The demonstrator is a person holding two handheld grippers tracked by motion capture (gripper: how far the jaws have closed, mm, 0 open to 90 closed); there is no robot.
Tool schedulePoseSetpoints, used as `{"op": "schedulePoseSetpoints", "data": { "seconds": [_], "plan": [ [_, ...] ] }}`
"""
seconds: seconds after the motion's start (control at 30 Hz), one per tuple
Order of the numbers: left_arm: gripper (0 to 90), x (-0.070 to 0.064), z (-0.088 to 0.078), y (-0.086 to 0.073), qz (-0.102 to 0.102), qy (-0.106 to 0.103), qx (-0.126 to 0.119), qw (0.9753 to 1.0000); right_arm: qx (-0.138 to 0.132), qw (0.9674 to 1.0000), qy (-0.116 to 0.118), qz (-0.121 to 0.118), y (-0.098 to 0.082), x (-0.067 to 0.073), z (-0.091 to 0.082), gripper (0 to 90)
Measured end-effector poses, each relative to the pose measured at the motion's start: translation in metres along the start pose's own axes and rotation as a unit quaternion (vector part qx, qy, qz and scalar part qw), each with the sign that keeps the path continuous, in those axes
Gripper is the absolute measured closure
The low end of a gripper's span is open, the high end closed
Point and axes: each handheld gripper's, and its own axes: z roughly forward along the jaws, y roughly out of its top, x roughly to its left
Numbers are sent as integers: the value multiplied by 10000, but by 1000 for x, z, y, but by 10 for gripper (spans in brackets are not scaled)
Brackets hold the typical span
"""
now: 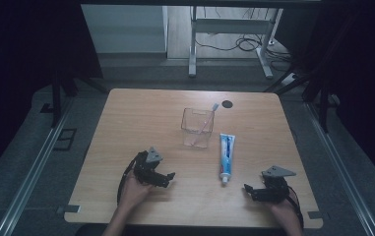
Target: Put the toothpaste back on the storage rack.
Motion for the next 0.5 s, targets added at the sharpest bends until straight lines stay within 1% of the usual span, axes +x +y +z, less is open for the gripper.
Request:
{"op": "schedulePoseSetpoints", "data": {
  "seconds": [0.07,0.1,0.13,0.17,0.2,0.23,0.3,0.37,0.43,0.5],
  "plan": [
    [0,-3,1,-8,7,-5,55,10000,-14,10000,-8,0,0,0,0,120],
    [0,-3,1,-8,7,-5,55,10000,-14,10000,-8,0,0,0,0,120],
    [0,-4,3,-12,4,-16,140,9999,-31,10000,-17,7,0,-1,0,131],
    [0,-4,3,-12,4,-16,140,9999,-31,10000,-17,7,0,-1,0,131],
    [0,-5,5,-15,16,3,256,9997,-36,10000,-19,16,0,-1,-1,136],
    [0,-6,5,-15,53,35,302,9995,-39,10000,-17,14,0,-1,-1,141],
    [0,-8,4,-16,78,63,280,9996,-56,10000,5,10,-1,-1,-1,160],
    [0,-8,5,-16,45,23,371,9993,-62,10000,11,21,-1,-1,-2,182],
    [0,-7,5,-16,-14,-10,384,9993,-62,9999,89,42,0,-2,-3,213],
    [0,-7,5,-16,-53,5,378,9993,-65,9998,176,105,1,-2,-4,230]
  ]
}}
